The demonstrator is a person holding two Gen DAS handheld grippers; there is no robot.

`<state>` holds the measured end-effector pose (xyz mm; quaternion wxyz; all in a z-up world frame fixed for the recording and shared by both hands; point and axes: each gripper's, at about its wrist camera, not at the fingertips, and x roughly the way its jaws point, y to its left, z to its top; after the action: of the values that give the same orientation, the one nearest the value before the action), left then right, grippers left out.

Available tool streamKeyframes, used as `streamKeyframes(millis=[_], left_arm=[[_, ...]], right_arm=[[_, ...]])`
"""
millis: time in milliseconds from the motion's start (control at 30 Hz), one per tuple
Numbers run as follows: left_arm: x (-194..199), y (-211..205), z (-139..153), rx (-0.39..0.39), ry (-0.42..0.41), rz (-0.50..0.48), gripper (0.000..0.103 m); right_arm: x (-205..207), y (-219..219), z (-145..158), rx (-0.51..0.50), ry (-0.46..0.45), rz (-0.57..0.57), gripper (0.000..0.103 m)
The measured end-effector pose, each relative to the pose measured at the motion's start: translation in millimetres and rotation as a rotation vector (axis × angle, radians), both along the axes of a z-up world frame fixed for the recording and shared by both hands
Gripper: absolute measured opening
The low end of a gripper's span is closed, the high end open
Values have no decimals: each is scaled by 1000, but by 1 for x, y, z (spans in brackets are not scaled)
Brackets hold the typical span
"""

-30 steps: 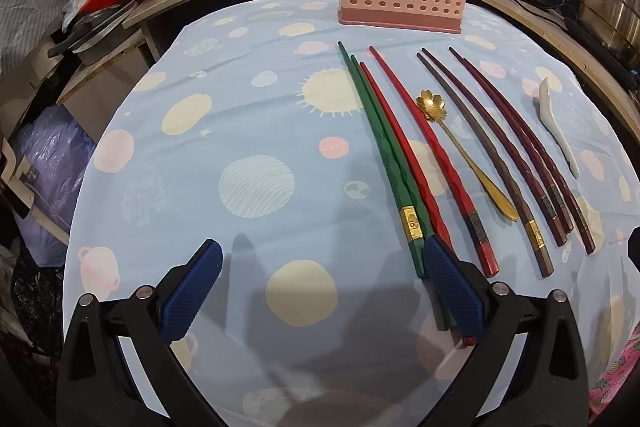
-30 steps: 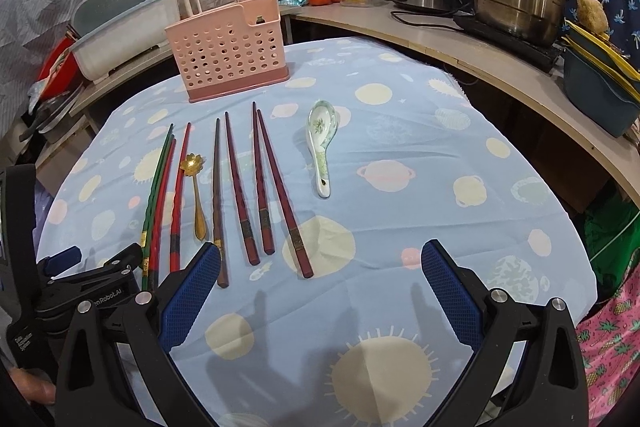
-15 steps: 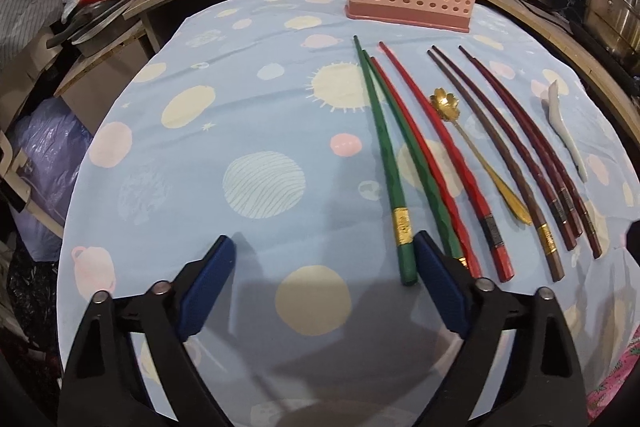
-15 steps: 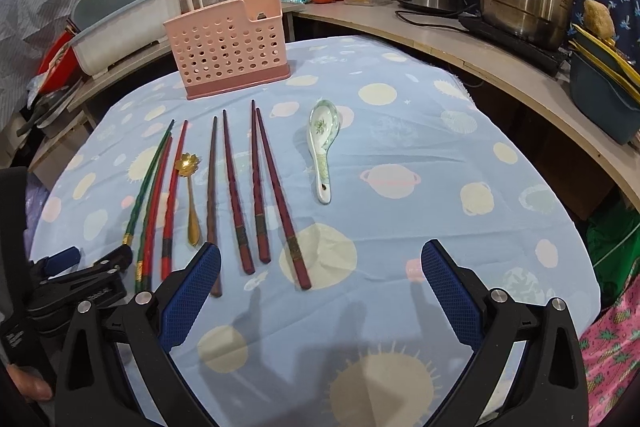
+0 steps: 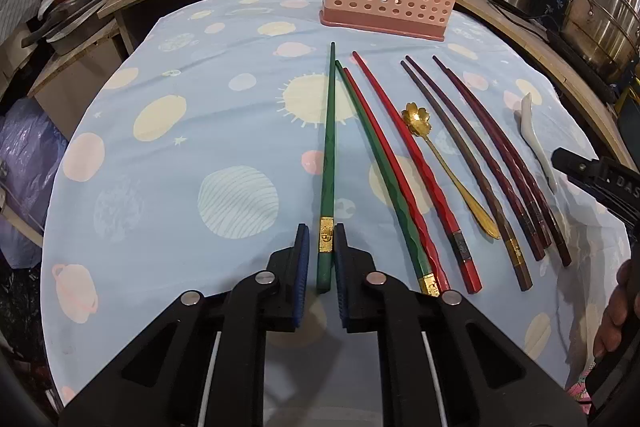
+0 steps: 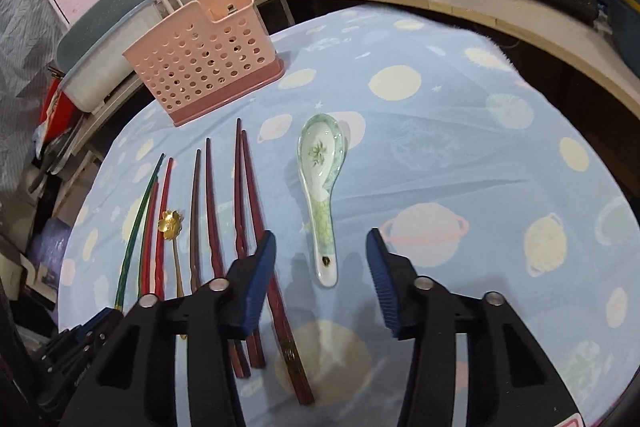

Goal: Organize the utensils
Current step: 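Grasp the white ceramic spoon with the right tool while the left tool grasps a green chopstick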

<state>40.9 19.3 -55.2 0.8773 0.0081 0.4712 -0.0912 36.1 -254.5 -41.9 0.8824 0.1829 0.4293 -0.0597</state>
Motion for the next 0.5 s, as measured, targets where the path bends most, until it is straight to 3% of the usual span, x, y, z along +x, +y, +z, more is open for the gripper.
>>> streamKeyframes(millis=[100,300,500], left_arm=[[0,0,-1,-1,0,-2,10],[1,0,0,-10,5,-4,7],[-4,-4,6,-21,1,-15,7]], right_arm=[[10,1,-10,22,24,15,23],[11,1,-15,12,26,19,12],[-2,4,-4,-1,6,33,12]])
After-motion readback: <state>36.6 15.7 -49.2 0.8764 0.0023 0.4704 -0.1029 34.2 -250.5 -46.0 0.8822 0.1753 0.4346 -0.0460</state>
